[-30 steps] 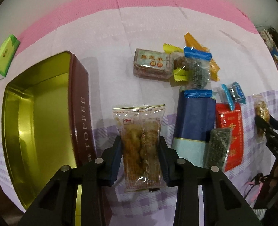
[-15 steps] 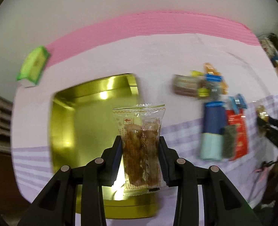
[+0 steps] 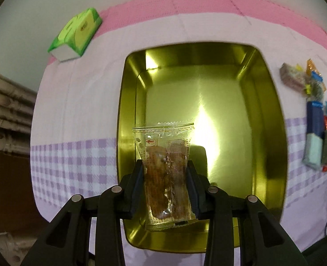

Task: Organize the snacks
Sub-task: 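Carry the crisp-stick bag into the gold tin and release it with the left tool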

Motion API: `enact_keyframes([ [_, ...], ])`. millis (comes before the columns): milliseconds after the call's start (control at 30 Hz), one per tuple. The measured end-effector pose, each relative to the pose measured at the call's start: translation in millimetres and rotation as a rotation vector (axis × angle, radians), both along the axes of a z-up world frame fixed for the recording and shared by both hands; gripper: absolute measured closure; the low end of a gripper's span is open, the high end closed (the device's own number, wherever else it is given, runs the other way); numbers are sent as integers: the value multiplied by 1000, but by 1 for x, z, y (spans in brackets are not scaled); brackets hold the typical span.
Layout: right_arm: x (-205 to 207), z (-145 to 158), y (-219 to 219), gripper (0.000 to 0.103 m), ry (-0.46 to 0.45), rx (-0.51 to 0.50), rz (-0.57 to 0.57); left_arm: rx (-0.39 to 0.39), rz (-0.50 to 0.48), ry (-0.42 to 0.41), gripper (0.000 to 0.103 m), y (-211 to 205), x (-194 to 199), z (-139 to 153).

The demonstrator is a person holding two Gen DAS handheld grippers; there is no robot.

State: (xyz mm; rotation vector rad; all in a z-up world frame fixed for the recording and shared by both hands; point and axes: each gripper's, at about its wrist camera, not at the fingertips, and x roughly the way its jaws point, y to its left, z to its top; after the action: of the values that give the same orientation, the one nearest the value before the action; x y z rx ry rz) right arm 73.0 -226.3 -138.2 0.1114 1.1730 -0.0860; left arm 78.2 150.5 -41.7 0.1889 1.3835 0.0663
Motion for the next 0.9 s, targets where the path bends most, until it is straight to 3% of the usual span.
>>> enact_keyframes([
  [333, 3, 0, -1, 62, 17, 5, -1, 13, -7, 27, 65, 1, -8, -27],
  [900, 4, -1, -1, 61, 25, 1, -5, 7, 6, 27, 65, 4, -12, -33],
])
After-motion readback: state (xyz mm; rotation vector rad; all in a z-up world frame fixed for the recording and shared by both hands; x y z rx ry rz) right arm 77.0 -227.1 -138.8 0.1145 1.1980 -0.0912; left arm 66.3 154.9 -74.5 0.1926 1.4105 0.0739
